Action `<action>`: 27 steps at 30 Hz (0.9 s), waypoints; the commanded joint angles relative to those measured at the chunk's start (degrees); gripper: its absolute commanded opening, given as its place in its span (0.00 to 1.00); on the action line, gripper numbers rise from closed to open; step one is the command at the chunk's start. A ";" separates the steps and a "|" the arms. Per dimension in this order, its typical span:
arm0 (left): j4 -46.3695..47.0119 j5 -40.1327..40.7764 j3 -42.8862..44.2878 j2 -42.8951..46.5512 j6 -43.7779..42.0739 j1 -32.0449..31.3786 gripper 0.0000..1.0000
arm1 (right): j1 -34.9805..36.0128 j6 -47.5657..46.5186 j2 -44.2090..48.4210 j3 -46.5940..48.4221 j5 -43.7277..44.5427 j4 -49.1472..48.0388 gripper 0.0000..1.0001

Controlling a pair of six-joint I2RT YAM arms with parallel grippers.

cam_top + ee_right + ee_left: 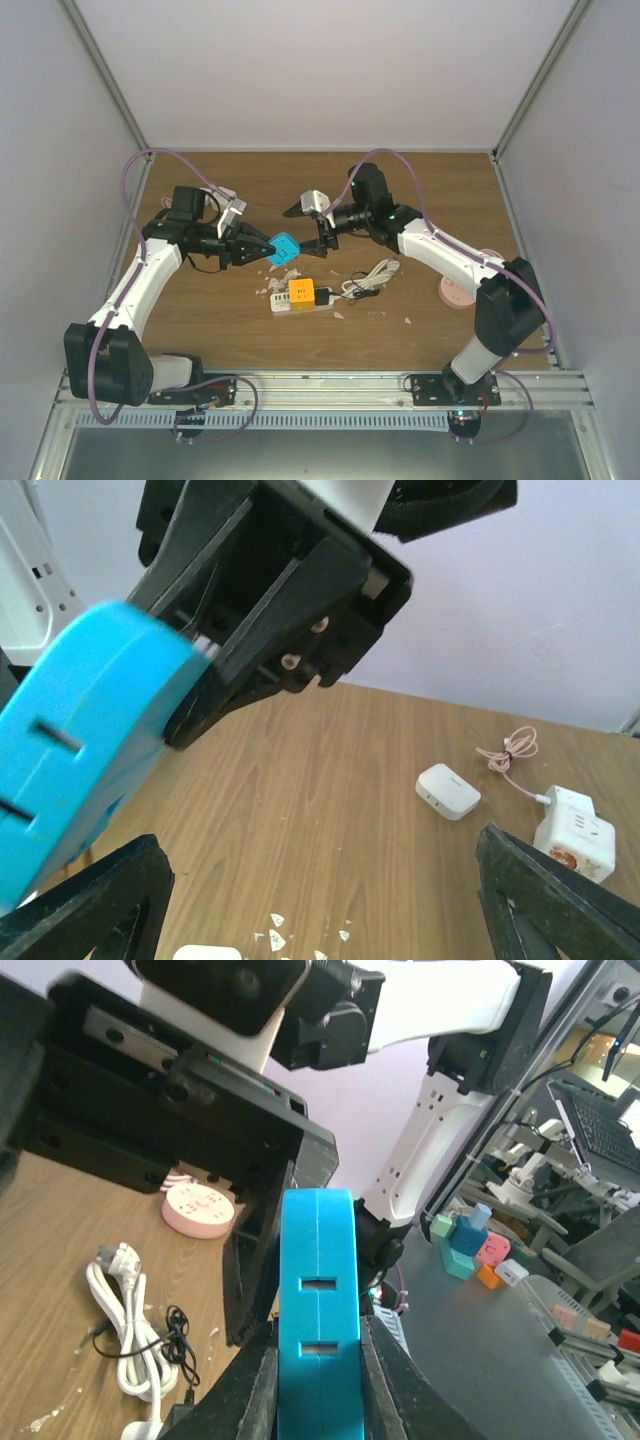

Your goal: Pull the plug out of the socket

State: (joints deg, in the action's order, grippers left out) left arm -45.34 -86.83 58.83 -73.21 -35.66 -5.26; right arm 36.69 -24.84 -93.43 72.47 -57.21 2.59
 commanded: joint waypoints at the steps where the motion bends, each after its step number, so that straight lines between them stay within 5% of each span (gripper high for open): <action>1: 7.36 -0.67 -0.28 1.48 5.01 1.55 0.00 | 1.81 -1.63 0.31 -0.98 -5.43 3.40 0.84; 27: 7.27 2.99 -3.28 1.98 2.93 1.65 0.00 | 2.46 -0.24 -0.20 4.81 0.42 5.41 0.77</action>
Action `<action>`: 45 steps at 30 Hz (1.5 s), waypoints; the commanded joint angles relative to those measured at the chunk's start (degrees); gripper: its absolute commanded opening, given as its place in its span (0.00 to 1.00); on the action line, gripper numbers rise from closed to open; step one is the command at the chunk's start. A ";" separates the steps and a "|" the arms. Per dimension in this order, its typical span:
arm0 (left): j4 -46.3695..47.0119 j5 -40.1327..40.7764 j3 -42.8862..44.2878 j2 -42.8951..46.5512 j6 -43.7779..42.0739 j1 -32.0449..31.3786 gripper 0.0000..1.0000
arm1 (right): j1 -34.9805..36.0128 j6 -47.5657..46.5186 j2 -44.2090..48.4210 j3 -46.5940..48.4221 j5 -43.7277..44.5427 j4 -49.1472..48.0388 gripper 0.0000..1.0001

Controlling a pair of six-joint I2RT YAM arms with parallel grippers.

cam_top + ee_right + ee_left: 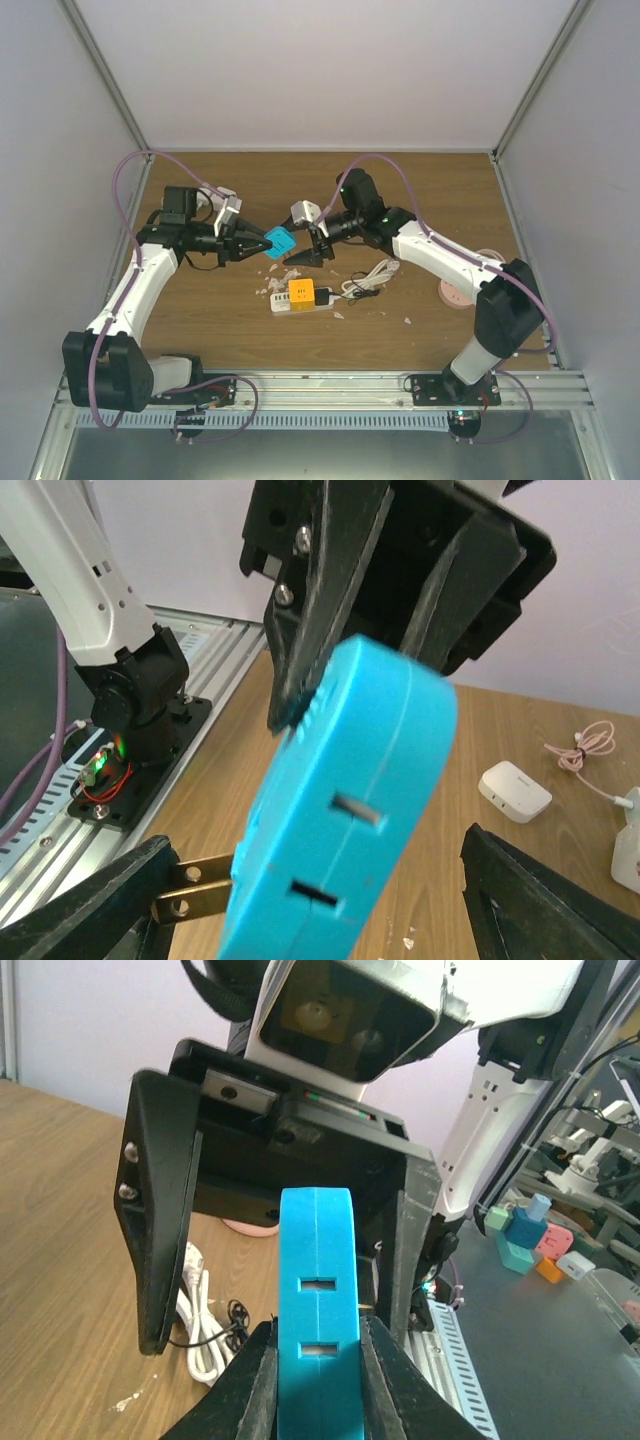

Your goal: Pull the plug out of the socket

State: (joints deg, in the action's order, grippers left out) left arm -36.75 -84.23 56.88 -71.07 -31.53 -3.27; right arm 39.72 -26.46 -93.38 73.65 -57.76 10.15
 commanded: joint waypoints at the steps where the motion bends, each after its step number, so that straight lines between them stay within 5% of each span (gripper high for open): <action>1: -1.31 0.53 -1.34 -0.28 -1.29 -0.36 0.00 | -0.58 1.45 -0.33 3.74 1.01 -2.13 0.77; 22: -12.08 2.73 -1.39 2.37 -13.95 -5.47 0.00 | -1.62 2.17 -2.54 5.86 15.89 -4.08 0.72; 29: -9.92 2.13 -0.43 -0.33 -10.69 -4.74 0.00 | -1.20 -7.63 -2.16 10.03 3.60 7.14 0.86; 37: -7.17 2.17 -0.26 -1.58 -7.73 -3.78 0.00 | 0.65 -12.08 -1.88 6.99 1.12 11.56 0.91; 45: -7.17 2.16 -0.93 -0.42 -7.46 -3.67 0.00 | 2.62 -7.97 -2.79 5.45 15.25 5.45 0.88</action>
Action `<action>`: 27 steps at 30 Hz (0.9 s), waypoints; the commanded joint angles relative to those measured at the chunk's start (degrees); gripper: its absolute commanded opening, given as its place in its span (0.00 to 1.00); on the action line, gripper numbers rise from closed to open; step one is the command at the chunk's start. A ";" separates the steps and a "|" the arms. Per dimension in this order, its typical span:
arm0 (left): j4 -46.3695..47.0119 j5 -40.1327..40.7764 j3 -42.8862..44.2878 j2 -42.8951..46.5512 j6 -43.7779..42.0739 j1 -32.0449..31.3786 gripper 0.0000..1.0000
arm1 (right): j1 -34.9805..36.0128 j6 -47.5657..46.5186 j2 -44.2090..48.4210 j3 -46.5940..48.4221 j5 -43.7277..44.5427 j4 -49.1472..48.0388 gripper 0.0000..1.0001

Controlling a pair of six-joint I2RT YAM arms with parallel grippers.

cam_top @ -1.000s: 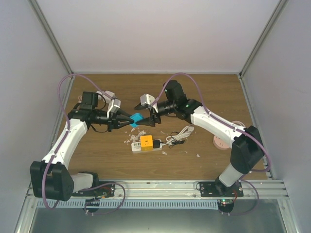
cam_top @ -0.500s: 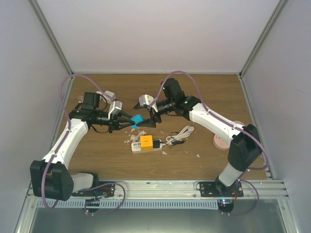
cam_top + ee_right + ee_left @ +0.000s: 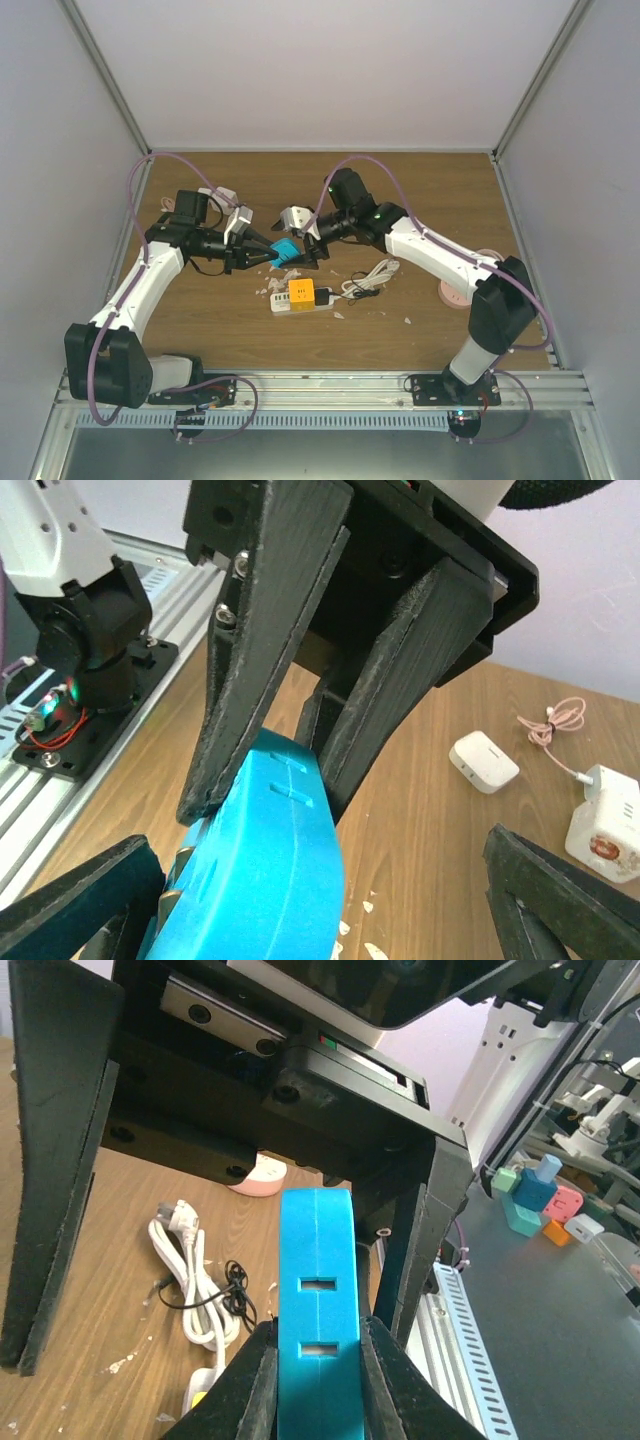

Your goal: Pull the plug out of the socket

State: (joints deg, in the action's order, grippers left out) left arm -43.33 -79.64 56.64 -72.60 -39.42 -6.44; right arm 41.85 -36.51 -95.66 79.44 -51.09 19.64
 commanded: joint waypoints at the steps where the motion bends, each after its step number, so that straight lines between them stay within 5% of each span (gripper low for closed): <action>1: -1.11 -2.50 -0.81 0.99 -0.18 -0.50 0.00 | 0.46 2.89 -0.69 0.10 9.36 -4.50 0.87; 12: -6.08 1.56 -1.32 2.44 -8.12 -0.80 0.00 | -4.36 4.91 -4.09 7.35 4.77 -1.33 0.86; 27: 4.60 14.47 -3.89 4.86 -0.20 -2.10 0.00 | -5.77 5.72 -4.35 13.24 2.65 0.80 0.85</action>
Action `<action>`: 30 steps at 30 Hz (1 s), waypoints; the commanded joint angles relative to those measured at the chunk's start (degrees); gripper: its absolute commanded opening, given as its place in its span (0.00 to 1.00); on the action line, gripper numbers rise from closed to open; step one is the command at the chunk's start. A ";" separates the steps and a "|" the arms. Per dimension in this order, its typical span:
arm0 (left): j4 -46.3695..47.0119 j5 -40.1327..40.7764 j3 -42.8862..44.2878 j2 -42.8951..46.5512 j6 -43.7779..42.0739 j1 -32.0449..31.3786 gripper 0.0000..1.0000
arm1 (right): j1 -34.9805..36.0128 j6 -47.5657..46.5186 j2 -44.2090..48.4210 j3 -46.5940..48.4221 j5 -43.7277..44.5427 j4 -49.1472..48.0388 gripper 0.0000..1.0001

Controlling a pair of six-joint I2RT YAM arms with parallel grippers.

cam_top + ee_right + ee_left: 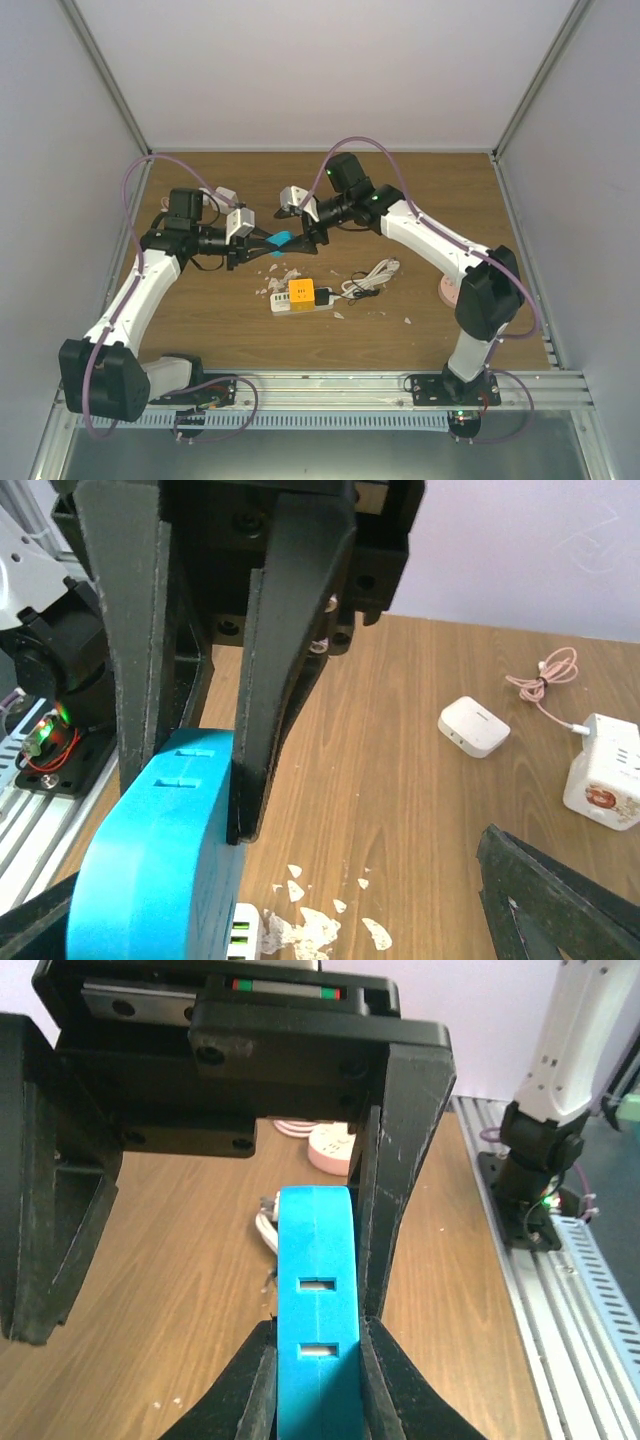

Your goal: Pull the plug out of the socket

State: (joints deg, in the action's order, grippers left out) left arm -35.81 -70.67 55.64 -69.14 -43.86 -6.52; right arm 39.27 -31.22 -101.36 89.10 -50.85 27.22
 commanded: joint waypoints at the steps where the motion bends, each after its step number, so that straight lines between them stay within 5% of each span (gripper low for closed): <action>1: -1.34 7.01 -2.90 1.50 5.57 -1.75 0.00 | -3.15 -0.22 1.85 2.82 2.28 -6.62 0.85; 10: 4.81 20.64 -1.29 -0.61 7.93 3.26 0.00 | -3.23 -1.61 9.39 -9.41 7.53 -11.15 0.99; 24: 23.36 47.43 -5.73 -9.63 3.42 5.47 0.00 | -4.51 3.12 14.85 -17.47 18.26 -18.47 1.00; 30: 31.58 55.61 -6.52 -15.16 0.73 5.47 0.00 | -11.42 14.64 16.51 -20.70 10.52 -25.39 1.00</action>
State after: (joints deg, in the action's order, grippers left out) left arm -15.09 -23.09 50.17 -81.97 -40.51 -1.43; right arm 32.14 -24.32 -86.54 69.97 -36.12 8.01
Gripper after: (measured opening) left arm 0.164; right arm 0.995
